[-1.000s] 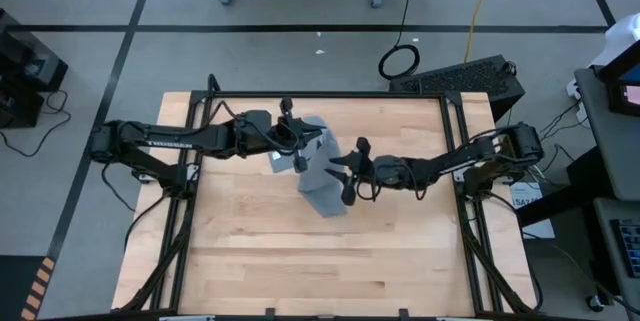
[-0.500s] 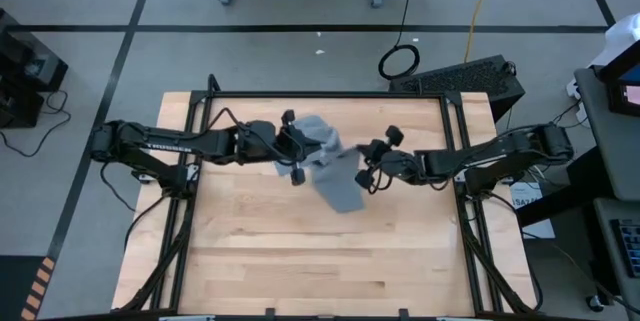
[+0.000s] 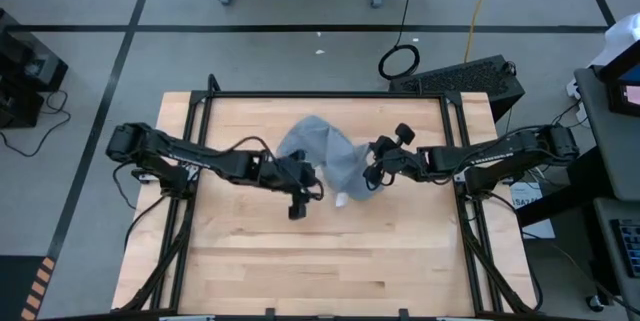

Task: Roll towel
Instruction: Fold the gray towel on the table

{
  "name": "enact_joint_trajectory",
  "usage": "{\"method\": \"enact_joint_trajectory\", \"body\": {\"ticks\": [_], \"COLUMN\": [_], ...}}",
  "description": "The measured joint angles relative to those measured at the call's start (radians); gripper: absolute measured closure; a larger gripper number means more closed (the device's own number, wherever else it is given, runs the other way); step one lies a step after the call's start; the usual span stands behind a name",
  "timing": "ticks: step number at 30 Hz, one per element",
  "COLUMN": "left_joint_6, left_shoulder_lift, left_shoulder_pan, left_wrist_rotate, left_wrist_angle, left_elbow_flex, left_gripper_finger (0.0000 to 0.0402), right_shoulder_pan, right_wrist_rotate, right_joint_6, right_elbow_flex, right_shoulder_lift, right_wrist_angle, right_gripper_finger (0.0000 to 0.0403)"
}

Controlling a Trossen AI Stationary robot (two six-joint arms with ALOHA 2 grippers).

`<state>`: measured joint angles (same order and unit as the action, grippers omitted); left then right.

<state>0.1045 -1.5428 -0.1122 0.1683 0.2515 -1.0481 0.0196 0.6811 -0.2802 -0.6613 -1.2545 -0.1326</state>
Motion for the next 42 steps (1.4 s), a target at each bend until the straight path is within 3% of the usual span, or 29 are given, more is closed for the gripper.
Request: {"method": "enact_joint_trajectory", "body": {"ticks": [3,5,8,16,23,33,36,40,42], "left_joint_6": [0.052,0.043,-0.049,-0.141,-0.231,-0.260,-0.266,-0.264,-0.250], "left_shoulder_lift": [-0.006,-0.006,-0.007,-0.007,-0.059,-0.161,-0.163,-0.166,-0.165], "left_shoulder_pan": [-0.005,-0.005,-0.006,0.002,0.047,0.134,0.139,0.148,0.150], "left_wrist_rotate": [0.192,0.227,0.196,0.140,0.134,0.037,0.027,0.047,0.112], "left_wrist_angle": [0.201,0.260,0.222,-0.117,-0.201,-0.271,-0.273,-0.287,-0.292], "left_elbow_flex": [0.006,0.037,0.120,0.324,0.349,0.345,0.345,0.344,0.345], "left_gripper_finger": [0.0166,0.0154,0.0156,0.0199,0.0236,0.0246,0.0282,0.0379,0.0387], "right_shoulder_pan": [-0.001,-0.001,-0.001,0.000,0.000,0.000,0.000,0.003,0.005], "right_wrist_rotate": [0.000,0.000,0.000,-0.006,-0.048,-0.059,-0.058,-0.058,-0.056], "right_joint_6": [0.000,0.000,0.000,-0.013,-0.023,-0.029,-0.047,-0.080,-0.110], "right_elbow_flex": [0.000,0.000,0.000,0.000,0.000,0.001,0.001,0.001,0.001], "right_shoulder_lift": [0.002,0.002,0.002,0.002,0.002,0.002,0.002,0.002,0.002], "right_wrist_angle": [-0.001,-0.001,-0.001,-0.019,-0.019,-0.033,-0.041,-0.088,-0.145], "right_gripper_finger": [0.0402,0.0402,0.0402,0.0402,0.0402,0.0401,0.0400,0.0394,0.0384]}}
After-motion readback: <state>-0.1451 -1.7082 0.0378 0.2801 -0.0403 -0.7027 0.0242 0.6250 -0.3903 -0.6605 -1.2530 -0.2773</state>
